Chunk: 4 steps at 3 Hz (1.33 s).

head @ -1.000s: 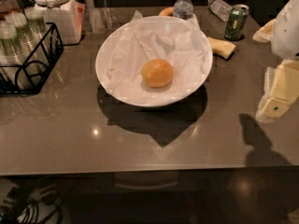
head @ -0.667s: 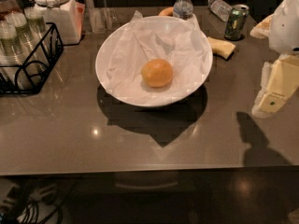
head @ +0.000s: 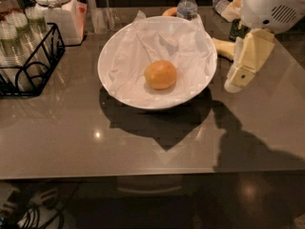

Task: Pick orange from white bowl

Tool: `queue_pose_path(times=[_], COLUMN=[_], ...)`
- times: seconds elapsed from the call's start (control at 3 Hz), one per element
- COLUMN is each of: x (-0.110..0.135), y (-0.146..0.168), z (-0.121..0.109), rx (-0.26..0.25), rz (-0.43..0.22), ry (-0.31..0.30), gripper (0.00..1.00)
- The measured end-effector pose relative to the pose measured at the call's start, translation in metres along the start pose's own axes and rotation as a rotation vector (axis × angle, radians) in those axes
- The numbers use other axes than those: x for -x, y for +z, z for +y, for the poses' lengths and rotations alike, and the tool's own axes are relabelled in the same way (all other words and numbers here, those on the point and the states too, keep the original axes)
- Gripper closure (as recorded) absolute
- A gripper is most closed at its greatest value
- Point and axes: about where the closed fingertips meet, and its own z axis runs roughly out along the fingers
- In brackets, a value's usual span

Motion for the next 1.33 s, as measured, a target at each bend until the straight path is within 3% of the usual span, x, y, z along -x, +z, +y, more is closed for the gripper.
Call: queue_pose_path(times=[0.67, 1.0, 1.33], x=[0.003, 0.028, 0.056], y=[-0.001, 0.022, 0.056], z=[-0.003, -0.018, -0.028], rx=[-0.018, 0.022, 0.106], rz=[-0.023, -0.121, -0.183], ry=[0.006, -0.012, -0.043], gripper=[0.0, 0.0, 0.0])
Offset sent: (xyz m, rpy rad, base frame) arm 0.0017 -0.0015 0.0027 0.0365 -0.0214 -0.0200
